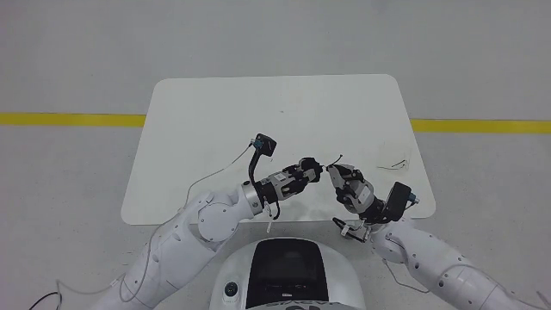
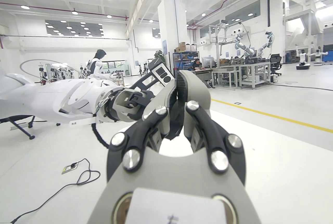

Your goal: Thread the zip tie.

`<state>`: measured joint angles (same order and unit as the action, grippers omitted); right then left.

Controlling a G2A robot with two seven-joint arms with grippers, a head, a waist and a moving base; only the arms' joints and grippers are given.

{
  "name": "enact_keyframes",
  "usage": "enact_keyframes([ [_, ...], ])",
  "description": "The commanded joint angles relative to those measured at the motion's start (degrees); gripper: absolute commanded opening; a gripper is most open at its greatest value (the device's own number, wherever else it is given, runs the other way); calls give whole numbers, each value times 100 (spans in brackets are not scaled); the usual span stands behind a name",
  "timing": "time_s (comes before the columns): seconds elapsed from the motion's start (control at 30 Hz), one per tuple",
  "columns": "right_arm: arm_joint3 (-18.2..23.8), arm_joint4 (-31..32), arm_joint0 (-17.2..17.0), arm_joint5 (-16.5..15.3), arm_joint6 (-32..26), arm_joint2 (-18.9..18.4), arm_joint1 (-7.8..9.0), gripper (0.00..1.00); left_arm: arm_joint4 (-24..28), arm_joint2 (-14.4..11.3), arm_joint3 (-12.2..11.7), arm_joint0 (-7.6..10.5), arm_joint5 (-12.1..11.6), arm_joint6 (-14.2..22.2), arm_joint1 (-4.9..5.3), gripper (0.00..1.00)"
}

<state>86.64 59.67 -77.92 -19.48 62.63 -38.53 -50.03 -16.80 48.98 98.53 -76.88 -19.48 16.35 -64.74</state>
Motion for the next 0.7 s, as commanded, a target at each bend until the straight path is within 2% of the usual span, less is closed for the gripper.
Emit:
enact_keyframes([
  [0.0,-1,4,6,0,-6,9,3,0,0,0,0,0,0,0,0,0],
  [0.67,25,-50,94,0,8,185,71,0,0,0,0,0,0,0,0,0],
])
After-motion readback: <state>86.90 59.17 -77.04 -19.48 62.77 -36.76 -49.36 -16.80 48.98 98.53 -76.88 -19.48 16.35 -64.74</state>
